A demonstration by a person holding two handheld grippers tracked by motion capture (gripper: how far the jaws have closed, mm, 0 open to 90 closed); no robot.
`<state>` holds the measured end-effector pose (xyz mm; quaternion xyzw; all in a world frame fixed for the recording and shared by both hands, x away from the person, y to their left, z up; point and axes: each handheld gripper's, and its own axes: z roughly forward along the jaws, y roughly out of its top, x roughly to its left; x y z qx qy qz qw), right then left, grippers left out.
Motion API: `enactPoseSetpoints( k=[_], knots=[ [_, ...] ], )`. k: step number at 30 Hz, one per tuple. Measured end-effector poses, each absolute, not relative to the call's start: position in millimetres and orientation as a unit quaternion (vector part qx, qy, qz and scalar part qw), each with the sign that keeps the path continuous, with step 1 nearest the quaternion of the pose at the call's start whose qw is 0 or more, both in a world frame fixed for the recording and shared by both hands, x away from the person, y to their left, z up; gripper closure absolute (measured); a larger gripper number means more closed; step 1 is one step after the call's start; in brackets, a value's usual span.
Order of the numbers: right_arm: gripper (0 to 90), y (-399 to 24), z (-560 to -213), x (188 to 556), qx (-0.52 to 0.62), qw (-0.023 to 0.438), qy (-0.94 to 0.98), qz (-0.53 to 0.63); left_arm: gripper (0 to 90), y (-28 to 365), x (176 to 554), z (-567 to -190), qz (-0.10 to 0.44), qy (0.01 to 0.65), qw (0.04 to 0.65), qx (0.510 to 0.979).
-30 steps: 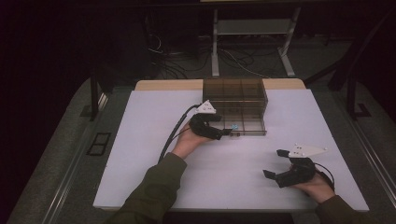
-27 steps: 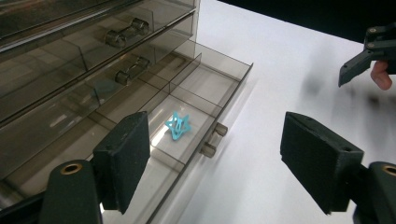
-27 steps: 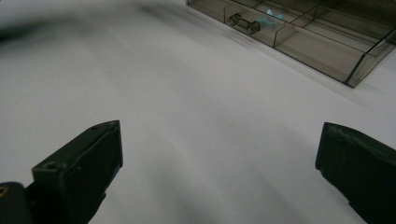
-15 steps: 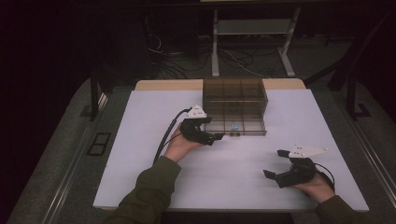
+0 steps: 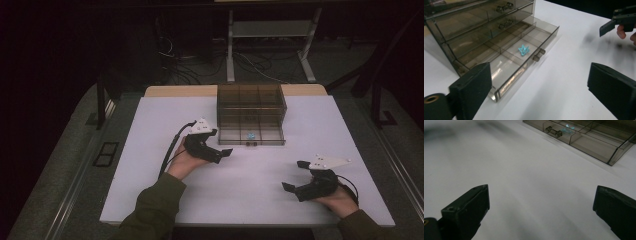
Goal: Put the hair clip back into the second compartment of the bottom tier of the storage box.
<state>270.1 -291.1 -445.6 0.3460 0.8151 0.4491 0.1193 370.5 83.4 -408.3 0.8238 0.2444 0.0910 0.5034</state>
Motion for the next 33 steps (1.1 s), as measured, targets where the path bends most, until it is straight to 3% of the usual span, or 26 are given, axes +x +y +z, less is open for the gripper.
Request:
enactPoseSetpoints(
  k=[7, 33],
  knots=[
    [0.2, -290.9, -445.7, 270.1, 0.347, 0.121, 0.815, 0.448, 0.0, 92.1, 362.0, -410.4, 0.091, 0.244, 0.500, 0.826],
    [0.2, -290.7, -445.9, 270.2, 0.350, 0.123, 0.814, 0.446, 0.0, 132.3, 328.5, -422.5, 0.097, 0.263, 0.484, 0.829]
  ],
)
